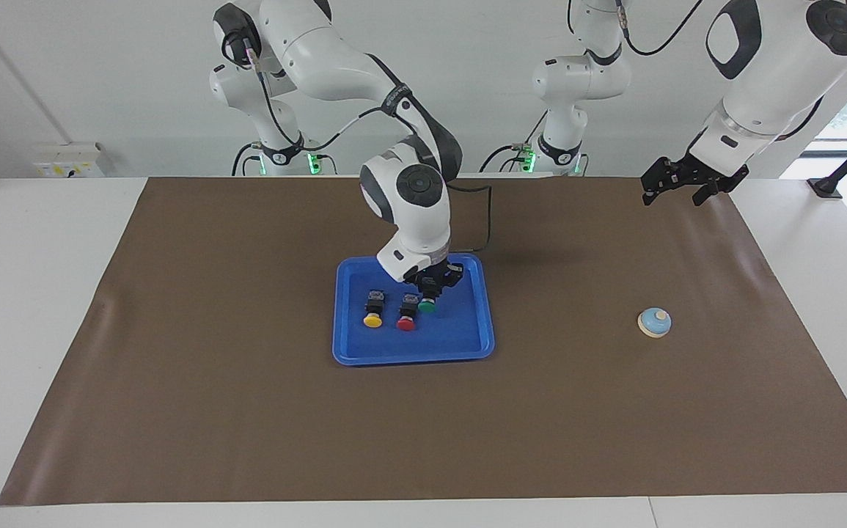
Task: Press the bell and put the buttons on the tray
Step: 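Carry the green button into the tray and release it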
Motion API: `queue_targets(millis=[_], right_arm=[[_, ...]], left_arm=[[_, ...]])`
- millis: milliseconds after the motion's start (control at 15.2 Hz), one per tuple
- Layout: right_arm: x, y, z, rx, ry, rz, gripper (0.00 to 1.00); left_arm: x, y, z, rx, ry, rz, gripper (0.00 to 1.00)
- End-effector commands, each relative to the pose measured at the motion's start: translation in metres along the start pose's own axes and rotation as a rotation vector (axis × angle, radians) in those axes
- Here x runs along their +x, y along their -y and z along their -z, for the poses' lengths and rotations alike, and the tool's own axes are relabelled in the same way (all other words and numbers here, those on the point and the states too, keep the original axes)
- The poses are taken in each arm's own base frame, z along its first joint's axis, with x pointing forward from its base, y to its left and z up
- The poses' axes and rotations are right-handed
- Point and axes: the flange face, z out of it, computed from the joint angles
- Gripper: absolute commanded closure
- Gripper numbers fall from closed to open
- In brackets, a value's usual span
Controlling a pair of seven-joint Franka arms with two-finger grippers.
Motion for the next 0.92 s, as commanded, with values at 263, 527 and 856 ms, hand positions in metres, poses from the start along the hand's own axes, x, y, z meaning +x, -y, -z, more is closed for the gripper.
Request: queue_targets(millis=[263,527,856], right_arm=[[-0.002,-0.006,-0.019,0.03,-0.013,-0.028,1.0],[-0.002,-0.007,-0.02,0.027,-0.011,-0.03,1.0],[-0.007,-0.015,-0.033,0.033,-0.023,-0.034,0.47]], left_arm=[[-0.006,0.002,0.005,0.008,-0.014,0.013,0.0],[-0.006,0.002,0.005,0.008,-0.014,0.013,0.0],[-0.006,0.002,0.005,0.008,-0.014,0.013,0.0]])
